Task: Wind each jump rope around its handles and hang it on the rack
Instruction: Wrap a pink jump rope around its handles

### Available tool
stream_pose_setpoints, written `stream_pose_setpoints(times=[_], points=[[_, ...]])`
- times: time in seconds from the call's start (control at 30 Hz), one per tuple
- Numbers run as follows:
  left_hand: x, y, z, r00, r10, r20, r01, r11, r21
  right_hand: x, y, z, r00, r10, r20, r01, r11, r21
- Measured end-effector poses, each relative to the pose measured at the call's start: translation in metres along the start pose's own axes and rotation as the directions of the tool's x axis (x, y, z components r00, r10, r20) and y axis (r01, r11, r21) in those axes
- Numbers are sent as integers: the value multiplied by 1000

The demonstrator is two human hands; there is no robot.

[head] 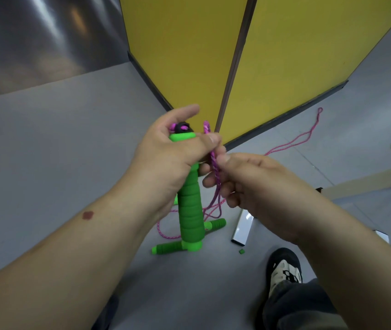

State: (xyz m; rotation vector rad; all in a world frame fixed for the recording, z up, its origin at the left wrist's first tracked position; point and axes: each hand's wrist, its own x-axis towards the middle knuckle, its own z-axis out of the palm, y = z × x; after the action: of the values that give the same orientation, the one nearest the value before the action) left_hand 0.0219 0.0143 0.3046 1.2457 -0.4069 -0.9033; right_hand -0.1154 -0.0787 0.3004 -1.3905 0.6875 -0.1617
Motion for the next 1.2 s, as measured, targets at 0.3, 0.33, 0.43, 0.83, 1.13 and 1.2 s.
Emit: stream_pose_setpoints(times=[0.3,0.33,0.43,0.83,1.13,1.2], points=[[-9,-3,3,984,-98,151,57,965,257,1,-3,-9,938,-222,-266,238,971,26],[-10,-5,4,978,-93,187,37,958,285,2,-2,-10,938,-199,-284,226,972,65],[-8,-8,5,982,-46,181,-12,953,303,2,-1,-8,954,-133,-270,181,970,162],[-1,0,2,998,29,57,-30,999,17,3,3,-8,979,-112,-169,117,993,21],[-4,-4,2,983,-98,152,64,975,211,2,-2,-6,959,-220,-180,231,972,44],[-7,-9,5,975,-91,203,28,955,294,2,-3,-9,948,-194,-252,218,973,72]])
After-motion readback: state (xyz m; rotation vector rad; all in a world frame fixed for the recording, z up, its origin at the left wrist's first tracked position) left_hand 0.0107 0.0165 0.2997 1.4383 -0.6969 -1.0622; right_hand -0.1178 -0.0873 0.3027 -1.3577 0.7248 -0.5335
